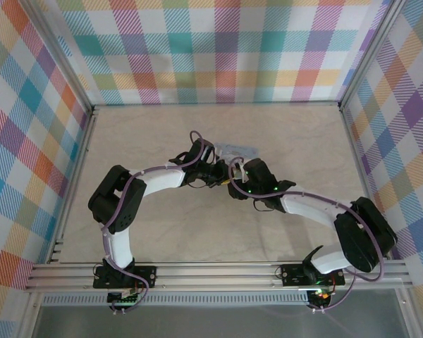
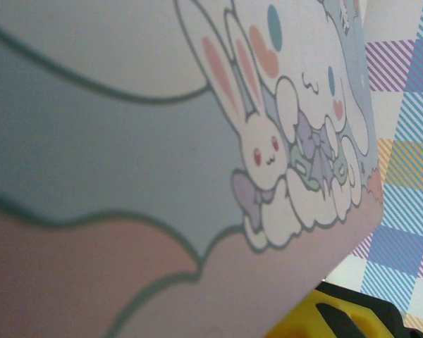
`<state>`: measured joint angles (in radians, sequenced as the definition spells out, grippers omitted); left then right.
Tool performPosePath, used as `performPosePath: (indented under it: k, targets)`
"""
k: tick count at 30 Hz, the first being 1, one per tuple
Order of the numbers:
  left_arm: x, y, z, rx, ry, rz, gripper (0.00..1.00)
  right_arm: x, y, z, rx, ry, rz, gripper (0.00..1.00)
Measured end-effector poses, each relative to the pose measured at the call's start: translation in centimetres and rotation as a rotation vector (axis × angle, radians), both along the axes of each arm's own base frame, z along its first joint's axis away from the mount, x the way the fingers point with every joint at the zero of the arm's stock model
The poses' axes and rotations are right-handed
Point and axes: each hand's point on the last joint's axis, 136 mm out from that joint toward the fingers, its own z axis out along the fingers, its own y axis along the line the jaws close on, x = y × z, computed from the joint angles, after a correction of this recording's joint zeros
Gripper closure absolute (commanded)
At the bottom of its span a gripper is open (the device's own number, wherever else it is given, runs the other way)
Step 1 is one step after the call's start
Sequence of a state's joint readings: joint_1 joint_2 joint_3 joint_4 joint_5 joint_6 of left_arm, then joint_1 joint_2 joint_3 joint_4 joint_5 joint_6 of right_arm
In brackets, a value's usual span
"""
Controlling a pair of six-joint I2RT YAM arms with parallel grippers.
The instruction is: Unlock a padlock with a key
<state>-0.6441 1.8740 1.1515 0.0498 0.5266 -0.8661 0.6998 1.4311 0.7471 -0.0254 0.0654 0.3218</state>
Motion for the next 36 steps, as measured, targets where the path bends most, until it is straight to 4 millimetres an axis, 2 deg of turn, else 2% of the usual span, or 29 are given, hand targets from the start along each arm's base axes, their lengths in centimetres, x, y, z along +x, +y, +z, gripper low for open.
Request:
performPosePath:
  k: [8,10,11,16,18,19,21,30,33,36]
  targets:
    - [-0.2,0.1,-0.2,0.011,0.015,-0.001,1.0,0.9,0.7,-0.1,-0.082,-0.04,0.016,0.68]
    - [-0.2,0.2,-0.2,0.013,0.015,0.001,1.0,1.0,0.7,-0.3,-0.101,-0.044,0.022,0.8]
    - [-0.2,0.2,-0.3,0.017,0.016,0.003,1.0,1.0,0.7,-0.4,-0.109,-0.043,0.027,0.83]
    - [0.1,0.7,-0.7,0.042,0.014,0.024,1.0,1.1,1.1,-0.4,-0.125,-0.034,0.042,0.82]
    - [0.2,0.8,-0.7,0.043,0.013,0.023,1.0,1.1,1.2,-0.5,-0.125,-0.033,0.043,0.76]
    - [0.2,0.8,-0.7,0.043,0.013,0.023,1.0,1.1,1.2,-0.5,-0.125,-0.033,0.043,0.7]
    - [0.1,0.7,-0.6,0.04,0.012,0.021,1.0,1.1,1.2,-0.5,-0.131,-0.037,0.05,0.67]
    - [-0.1,0.5,0.4,0.019,0.004,0.007,1.0,1.1,1.1,-0.6,-0.139,-0.043,0.049,0.67]
    - [-0.2,0.5,0.6,0.012,0.005,0.001,1.0,1.1,1.0,-0.7,-0.142,-0.042,0.051,0.75]
    - [-0.3,0.5,0.7,0.012,0.006,-0.001,1.0,1.1,0.9,-0.8,-0.15,-0.046,0.051,0.98]
